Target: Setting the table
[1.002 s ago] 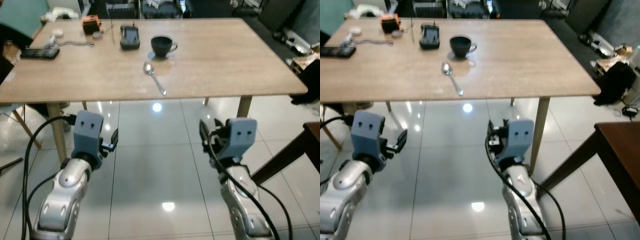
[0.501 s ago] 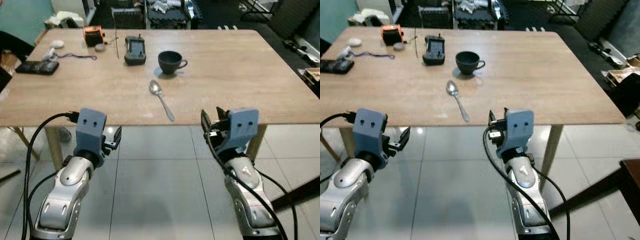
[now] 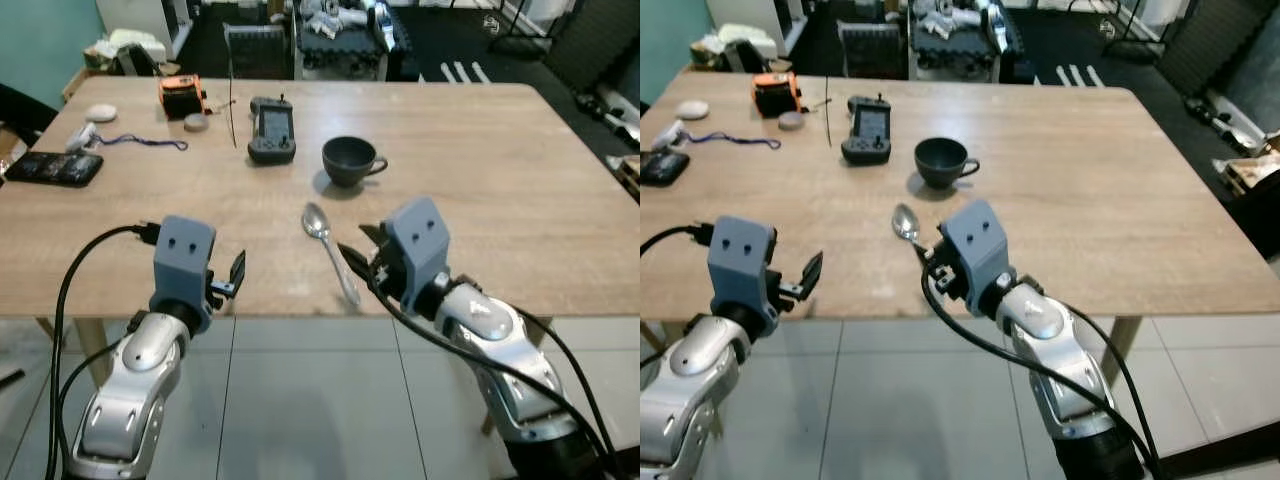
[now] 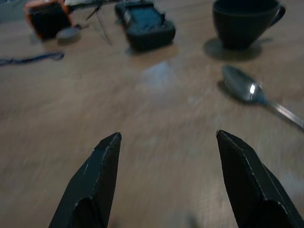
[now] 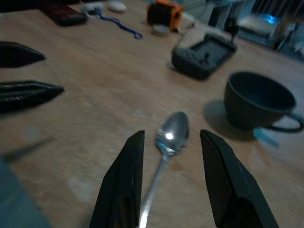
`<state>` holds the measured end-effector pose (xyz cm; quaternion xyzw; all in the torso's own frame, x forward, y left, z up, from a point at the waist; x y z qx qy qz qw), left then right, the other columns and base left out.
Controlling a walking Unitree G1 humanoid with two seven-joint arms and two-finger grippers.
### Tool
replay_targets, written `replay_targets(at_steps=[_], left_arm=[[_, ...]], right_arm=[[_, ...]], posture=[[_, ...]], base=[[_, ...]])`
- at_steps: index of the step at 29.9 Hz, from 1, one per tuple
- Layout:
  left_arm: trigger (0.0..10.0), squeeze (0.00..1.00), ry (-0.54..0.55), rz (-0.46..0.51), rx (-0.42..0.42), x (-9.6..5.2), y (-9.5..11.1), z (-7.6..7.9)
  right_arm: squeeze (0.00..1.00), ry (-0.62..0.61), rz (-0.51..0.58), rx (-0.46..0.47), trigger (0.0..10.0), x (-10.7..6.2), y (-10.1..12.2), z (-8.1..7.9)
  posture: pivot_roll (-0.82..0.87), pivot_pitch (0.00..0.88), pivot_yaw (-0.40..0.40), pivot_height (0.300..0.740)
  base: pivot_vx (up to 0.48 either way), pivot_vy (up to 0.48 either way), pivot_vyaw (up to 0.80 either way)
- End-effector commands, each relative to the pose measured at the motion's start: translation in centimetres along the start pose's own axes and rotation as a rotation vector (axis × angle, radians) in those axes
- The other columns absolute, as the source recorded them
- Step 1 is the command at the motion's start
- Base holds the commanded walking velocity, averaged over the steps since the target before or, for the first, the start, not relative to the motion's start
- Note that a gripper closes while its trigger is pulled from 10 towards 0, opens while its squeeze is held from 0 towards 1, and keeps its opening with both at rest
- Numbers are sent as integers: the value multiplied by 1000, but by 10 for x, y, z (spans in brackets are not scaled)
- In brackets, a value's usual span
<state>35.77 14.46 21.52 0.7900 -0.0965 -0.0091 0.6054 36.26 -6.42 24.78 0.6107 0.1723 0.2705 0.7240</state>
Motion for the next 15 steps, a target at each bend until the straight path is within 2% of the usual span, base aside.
replay_targets(at_steps=[1,3,5,6,8,10,11,15], left_arm=[[10000,0,-6,-17,10,-2,-5,2],[10000,0,-10,-15,6,-3,-5,3],[10000,0,-12,-11,2,-3,-5,3],[10000,0,-17,-14,0,-3,-5,4],[10000,0,-50,-15,-2,-7,-5,10],[10000,0,-58,-18,-2,-8,-6,11],[10000,0,-77,-28,0,-10,-9,14],[10000,0,-119,-38,-14,-14,-12,21]], right_arm=[[0,-38,-33,99,10000,6,-8,1],[0,-106,-70,181,10000,11,-20,7],[0,-120,-84,197,10000,12,-25,8],[0,-124,-107,205,10000,12,-32,9],[0,-91,-179,187,10000,5,-49,4],[0,-81,-192,184,10000,3,-52,3],[0,-88,-228,151,10000,-2,-60,4],[0,-123,-245,134,10000,-6,-63,11]], posture=[[90,168,53,740],[94,170,52,740],[94,170,52,740],[98,173,50,740],[96,180,48,740],[96,180,48,740],[92,183,47,740],[90,188,47,740]], base=[[458,0,0],[456,0,0],[454,0,0],[0,0,0],[0,0,0],[0,0,0],[0,0,0],[0,0,0]])
Point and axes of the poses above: a point about 5 cm out from each wrist's last joint towards the gripper, its own x axis pointing out of the wrist towards the gripper, its own y axis along the axis of the wrist's last joint, z = x × y, the point moved 6 cm from there along x, pointing out of the wrist towards the gripper, and after that the axes turned 7 degrees about x, right-handed, at the moved point
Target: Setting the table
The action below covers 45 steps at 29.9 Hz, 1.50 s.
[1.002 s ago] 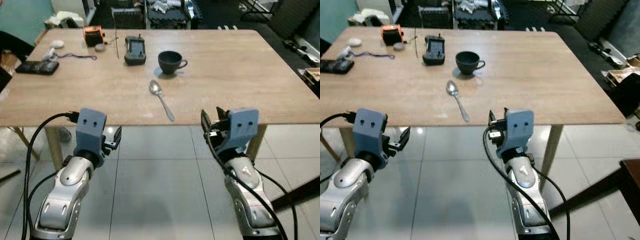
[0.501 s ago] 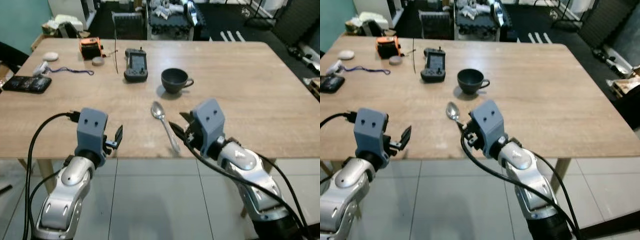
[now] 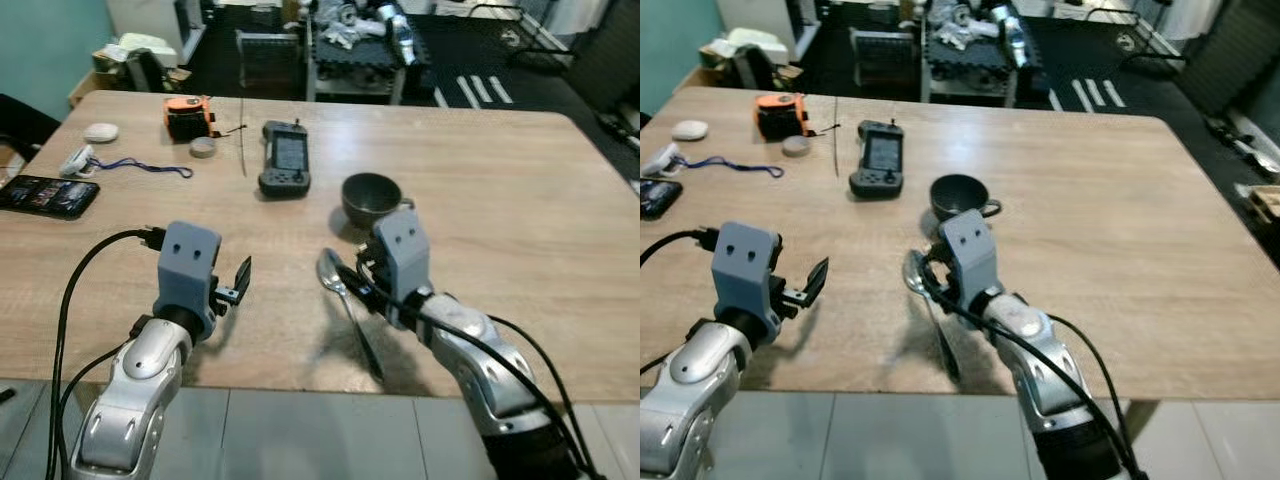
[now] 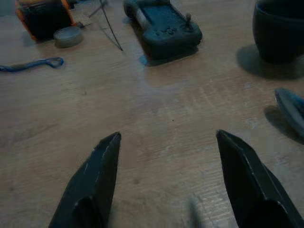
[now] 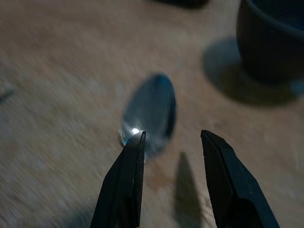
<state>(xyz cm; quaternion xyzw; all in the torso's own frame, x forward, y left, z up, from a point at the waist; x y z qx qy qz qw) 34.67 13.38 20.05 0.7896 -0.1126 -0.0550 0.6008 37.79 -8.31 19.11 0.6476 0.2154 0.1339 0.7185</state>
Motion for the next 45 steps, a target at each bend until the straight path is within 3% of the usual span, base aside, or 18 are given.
replay_targets(at_steps=[1,11,15,19,25,28,32,35,40,45], left_arm=[[10000,0,-49,-6,-11,-5,-2,10],[10000,0,-94,-20,0,-12,-5,17],[10000,0,-90,-27,-6,-13,-7,17],[10000,0,-96,-35,-8,-13,-9,20],[10000,0,-104,-50,-2,-14,-12,22],[10000,0,-104,-58,1,-14,-14,22],[10000,0,-114,-76,6,-10,-20,26],[10000,0,-120,-75,7,-6,-20,28],[10000,0,-131,-59,20,5,-15,28],[10000,0,-120,-58,25,6,-14,23]], right_arm=[[0,-30,-9,-12,10000,-3,-1,5],[0,-51,17,-54,10000,-22,20,18],[0,-80,-3,-44,10000,-33,16,19],[0,-47,-73,-55,10000,-47,-5,5],[0,-84,-104,-67,10000,-53,-14,6],[0,-96,-102,-64,10000,-53,-14,4],[0,-62,-85,49,10000,-45,-18,-21],[0,-40,-79,102,10000,-40,-19,-28],[0,-58,-33,93,10000,-11,-3,-14],[0,-38,-12,83,10000,-4,6,-19]], posture=[[89,194,44,740],[88,207,32,740],[81,214,25,740],[71,228,24,740],[71,247,30,740],[72,255,33,740],[67,280,50,740],[68,283,56,740],[74,286,66,740],[83,285,62,740]], base=[[0,0,0],[0,0,0],[0,0,0],[0,0,0],[0,0,0],[0,0,0],[0,0,0],[0,0,0],[0,0,0],[0,0,0]])
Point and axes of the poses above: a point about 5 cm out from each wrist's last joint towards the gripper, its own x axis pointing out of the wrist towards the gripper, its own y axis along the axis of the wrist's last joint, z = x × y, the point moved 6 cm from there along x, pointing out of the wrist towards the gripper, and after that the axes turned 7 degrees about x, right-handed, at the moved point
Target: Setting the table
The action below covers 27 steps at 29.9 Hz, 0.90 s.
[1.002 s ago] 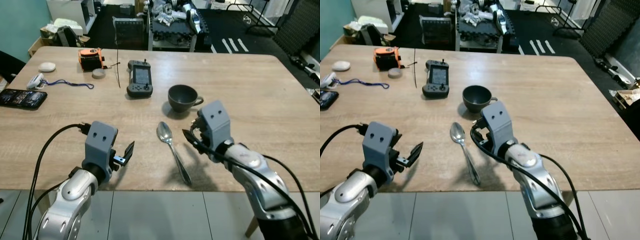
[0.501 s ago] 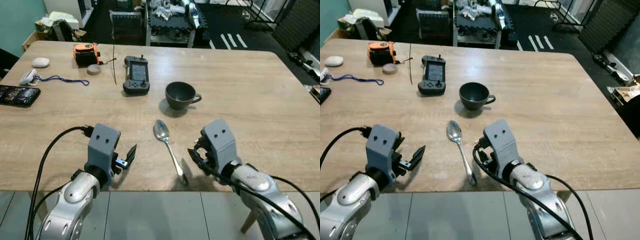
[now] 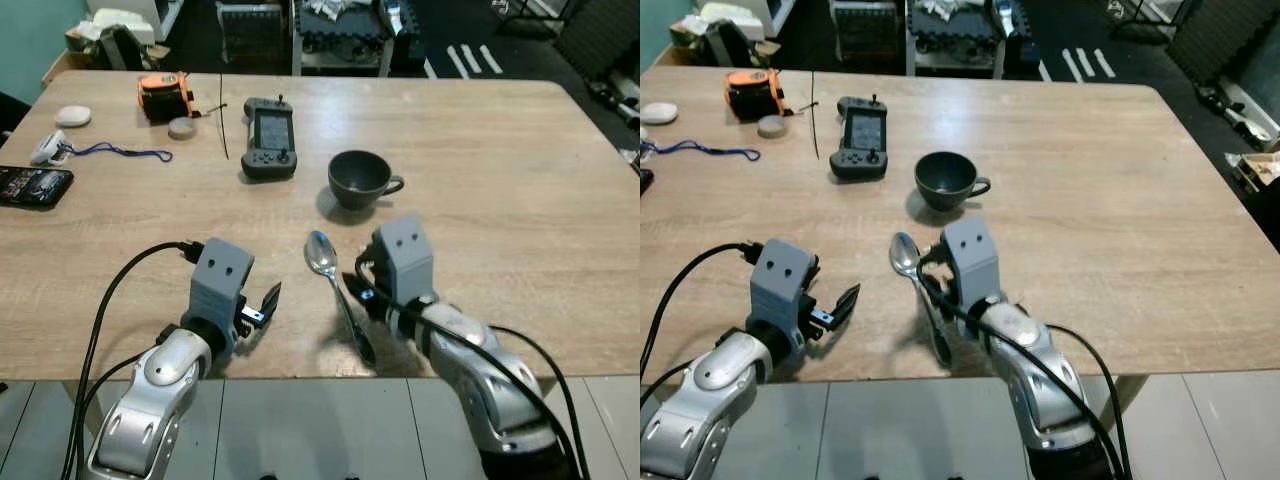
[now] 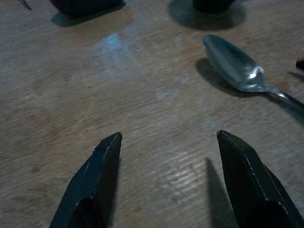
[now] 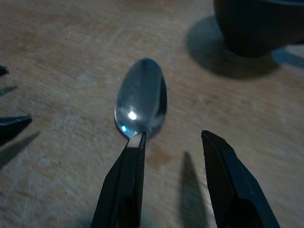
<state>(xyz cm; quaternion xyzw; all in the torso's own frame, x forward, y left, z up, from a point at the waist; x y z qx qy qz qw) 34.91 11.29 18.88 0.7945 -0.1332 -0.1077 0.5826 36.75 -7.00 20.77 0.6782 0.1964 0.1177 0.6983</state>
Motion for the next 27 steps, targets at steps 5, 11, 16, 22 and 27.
replay_targets(at_steps=[5,11,16,22,27], left_arm=[[10000,0,-2,-24,2,-1,-8,0],[10000,0,-3,-23,2,0,-9,0],[10000,0,-1,-20,2,1,-9,0],[10000,0,2,-18,3,0,-8,-1],[10000,0,11,-21,3,-1,-9,-4]], right_arm=[[0,66,-31,1,10000,-2,-12,-18],[0,97,-46,-37,10000,-7,-20,-19],[0,94,-57,-54,10000,-8,-25,-20],[0,67,-80,-80,10000,-7,-39,-22],[0,49,-136,-87,4706,-9,-57,-18]], posture=[[86,284,61,740],[79,281,60,740],[80,278,59,740],[91,274,59,740],[88,271,55,740]], base=[[0,0,0],[0,0,0],[0,0,0],[0,0,0],[0,0,0]])
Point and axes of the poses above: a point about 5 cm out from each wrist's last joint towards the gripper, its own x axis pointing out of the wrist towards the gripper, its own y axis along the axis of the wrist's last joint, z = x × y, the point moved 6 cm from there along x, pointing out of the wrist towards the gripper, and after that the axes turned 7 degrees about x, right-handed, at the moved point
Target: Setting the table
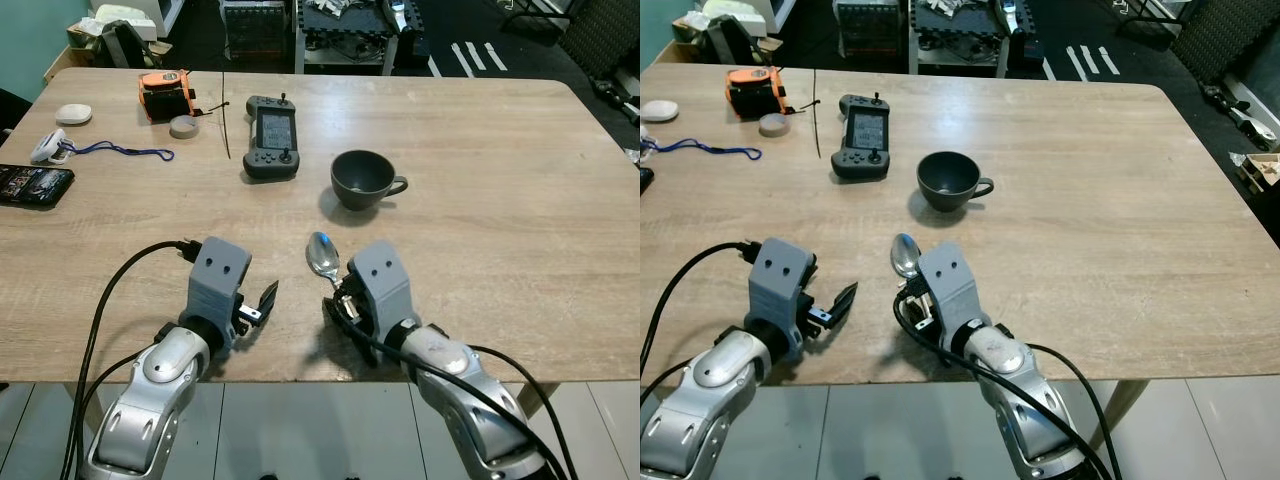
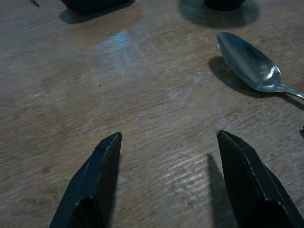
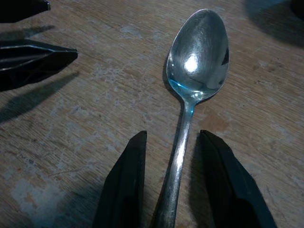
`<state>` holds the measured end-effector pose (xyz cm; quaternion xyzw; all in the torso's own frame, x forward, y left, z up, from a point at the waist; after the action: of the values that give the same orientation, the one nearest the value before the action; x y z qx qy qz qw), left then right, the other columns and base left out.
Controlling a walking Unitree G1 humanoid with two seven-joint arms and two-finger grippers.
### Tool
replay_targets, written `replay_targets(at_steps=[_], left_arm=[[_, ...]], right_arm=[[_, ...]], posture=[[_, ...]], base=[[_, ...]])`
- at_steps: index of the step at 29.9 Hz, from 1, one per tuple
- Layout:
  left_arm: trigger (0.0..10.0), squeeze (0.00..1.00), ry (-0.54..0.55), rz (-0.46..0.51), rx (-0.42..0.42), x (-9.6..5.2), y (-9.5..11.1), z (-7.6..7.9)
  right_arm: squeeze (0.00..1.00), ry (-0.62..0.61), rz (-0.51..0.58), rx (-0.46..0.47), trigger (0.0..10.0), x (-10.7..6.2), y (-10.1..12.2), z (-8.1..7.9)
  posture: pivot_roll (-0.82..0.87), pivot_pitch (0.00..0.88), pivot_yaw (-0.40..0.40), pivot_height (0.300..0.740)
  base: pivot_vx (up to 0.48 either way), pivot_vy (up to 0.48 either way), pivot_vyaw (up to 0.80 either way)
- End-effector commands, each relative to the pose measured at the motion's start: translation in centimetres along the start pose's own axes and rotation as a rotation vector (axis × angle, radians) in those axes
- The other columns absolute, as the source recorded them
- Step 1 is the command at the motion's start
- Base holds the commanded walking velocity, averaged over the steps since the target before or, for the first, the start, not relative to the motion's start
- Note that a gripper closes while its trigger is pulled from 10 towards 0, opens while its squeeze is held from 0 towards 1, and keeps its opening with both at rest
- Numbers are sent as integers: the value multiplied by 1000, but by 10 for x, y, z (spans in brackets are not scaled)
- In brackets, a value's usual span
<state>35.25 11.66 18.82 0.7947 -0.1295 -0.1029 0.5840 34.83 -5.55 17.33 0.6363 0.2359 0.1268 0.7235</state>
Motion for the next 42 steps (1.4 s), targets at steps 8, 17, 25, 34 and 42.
replay_targets(at_steps=[8,17,25,34,42], left_arm=[[10000,0,2,-13,-2,-2,-6,1],[10000,0,10,-12,-3,-2,-6,1],[10000,0,35,23,-27,1,4,-3],[10000,0,35,100,-94,1,32,-2],[10000,0,68,84,-111,-1,26,-5]], right_arm=[[0,-76,-66,52,0,1,-24,15],[0,-97,-8,104,0,0,-13,19],[0,-321,425,177,10000,-22,84,65],[0,-514,601,243,10000,-51,96,98],[0,-641,514,188,10000,-50,51,119]], posture=[[86,265,50,740],[86,264,46,740],[78,247,44,740],[78,217,47,740],[74,189,48,740]], base=[[0,0,0],[0,0,0],[0,0,0],[0,0,0],[0,0,0]])
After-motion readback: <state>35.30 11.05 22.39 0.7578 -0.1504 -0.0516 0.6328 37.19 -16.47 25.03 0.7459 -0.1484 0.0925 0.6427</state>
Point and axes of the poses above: a point about 5 cm out from each wrist's last joint towards the gripper, its own x axis pointing out of the wrist towards the gripper, its own y axis along the axis of the wrist's last joint, z = x × y, the point moved 6 cm from there along x, pointing out of the wrist towards the gripper, and after that the axes turned 7 degrees about x, right-handed, at the moved point
